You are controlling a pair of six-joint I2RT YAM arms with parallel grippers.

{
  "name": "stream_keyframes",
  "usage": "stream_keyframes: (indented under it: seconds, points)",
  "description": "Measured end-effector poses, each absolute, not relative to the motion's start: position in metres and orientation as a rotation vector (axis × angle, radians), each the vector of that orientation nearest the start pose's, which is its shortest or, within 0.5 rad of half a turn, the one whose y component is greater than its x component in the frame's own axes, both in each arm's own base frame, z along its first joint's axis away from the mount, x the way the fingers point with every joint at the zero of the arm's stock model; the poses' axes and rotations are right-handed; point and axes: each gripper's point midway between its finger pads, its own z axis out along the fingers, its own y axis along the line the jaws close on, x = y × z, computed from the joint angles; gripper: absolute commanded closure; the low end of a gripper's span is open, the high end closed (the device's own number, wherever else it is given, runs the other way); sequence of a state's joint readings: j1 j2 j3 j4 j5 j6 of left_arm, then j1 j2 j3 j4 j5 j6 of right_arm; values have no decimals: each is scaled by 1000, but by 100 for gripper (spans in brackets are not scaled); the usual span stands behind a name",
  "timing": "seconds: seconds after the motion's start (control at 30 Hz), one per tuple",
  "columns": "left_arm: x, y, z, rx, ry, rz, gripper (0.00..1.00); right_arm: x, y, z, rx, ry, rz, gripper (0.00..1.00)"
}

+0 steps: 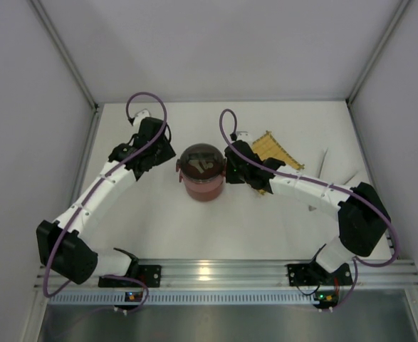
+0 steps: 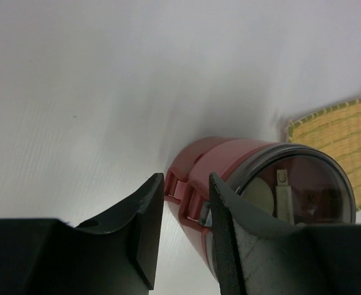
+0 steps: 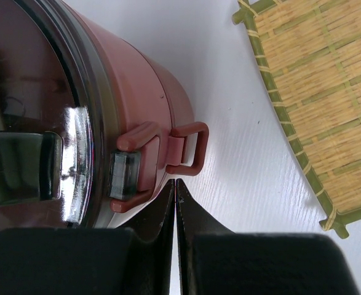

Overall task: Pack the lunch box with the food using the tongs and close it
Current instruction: Close the fastener on the packing box, then reset both arms

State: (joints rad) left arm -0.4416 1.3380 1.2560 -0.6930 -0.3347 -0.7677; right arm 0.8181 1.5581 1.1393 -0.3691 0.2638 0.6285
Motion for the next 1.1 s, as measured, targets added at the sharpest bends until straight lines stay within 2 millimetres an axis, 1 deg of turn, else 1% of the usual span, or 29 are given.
stream_keyframes:
  seconds: [0.1,0.2,0.37,0.43,0.63,1.0,1.1]
  points:
    - [347,-141,213,-503,2227,-295,59,301,289,132,-95,2360,410,100]
    - [345,-149,205,-475,2243,-340,59,301,290,131,-96,2361,411,100]
    - [342,-158,204,-445,2263,-384,59,301,290,131,-96,2362,413,100]
    - [340,-160,201,-435,2274,-395,59,301,290,131,-97,2363,413,100]
    - [338,-165,199,-417,2271,-420,59,301,291,127,-100,2372,409,100]
    - [338,-165,198,-416,2264,-422,59,301,289,124,-100,2380,392,100]
    - [338,-165,198,-416,2263,-419,59,300,285,125,-97,2382,376,97]
